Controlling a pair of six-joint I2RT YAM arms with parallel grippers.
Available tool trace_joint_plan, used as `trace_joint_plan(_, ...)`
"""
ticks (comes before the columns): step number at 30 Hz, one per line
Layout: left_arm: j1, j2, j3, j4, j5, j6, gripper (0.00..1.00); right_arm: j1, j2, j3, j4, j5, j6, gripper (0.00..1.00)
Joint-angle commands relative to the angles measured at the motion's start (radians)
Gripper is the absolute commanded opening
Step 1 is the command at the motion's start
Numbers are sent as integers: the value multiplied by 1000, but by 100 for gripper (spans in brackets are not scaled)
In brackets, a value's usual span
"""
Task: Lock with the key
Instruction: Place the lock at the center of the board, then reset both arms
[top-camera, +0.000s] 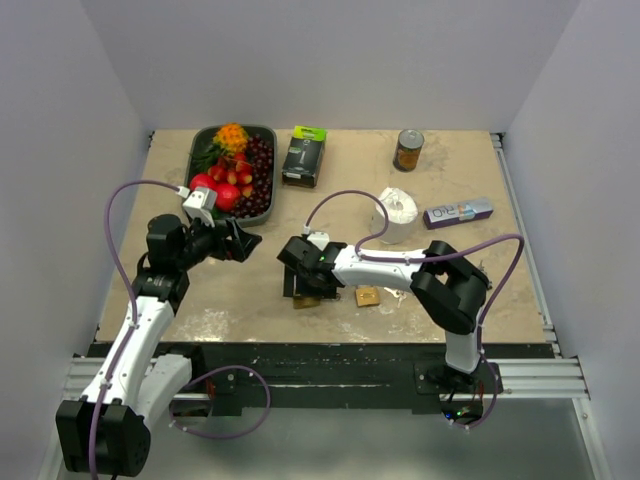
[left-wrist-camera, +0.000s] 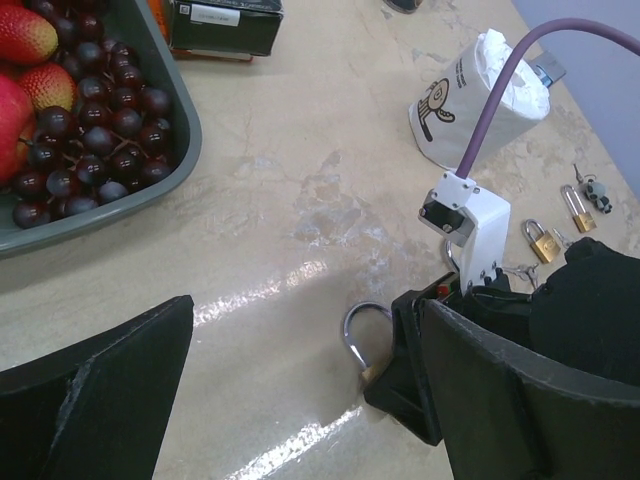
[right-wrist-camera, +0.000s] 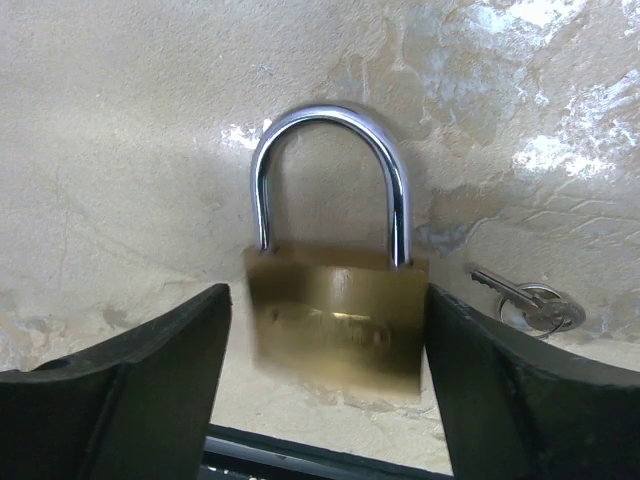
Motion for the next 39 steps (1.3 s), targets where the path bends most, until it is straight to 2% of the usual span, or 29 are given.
trace_joint_plan(1,10,3,-7,54,4,7,99,-5,-9,25,-13,34,31,83)
trace_joint_plan(4,10,3,-7,53,4,8,99,-5,-6,16,10,21,25,88)
trace_joint_plan(13,15,9,2,36,8,5,99,-5,-23,28,51,27,-9,90)
trace_joint_plan(25,24,125,150,-108,70,67,99,-49,-127,4,92,42,-64,88)
trace_joint_plan(29,24,222,258,-208,75,91,99,-64,-187,-3,148,45,-120,88)
trace_joint_plan(34,24,311,398,-309,78,163,99,-101,-293,-16,273,76,-321,94)
trace_joint_plan(35,24,332,439,-329,74,162,99,-142,-331,-13,286,38,-341,98)
trace_joint_plan(39,24,375,524,-339,80,192,99,-273,-409,19,306,-39,-399,99)
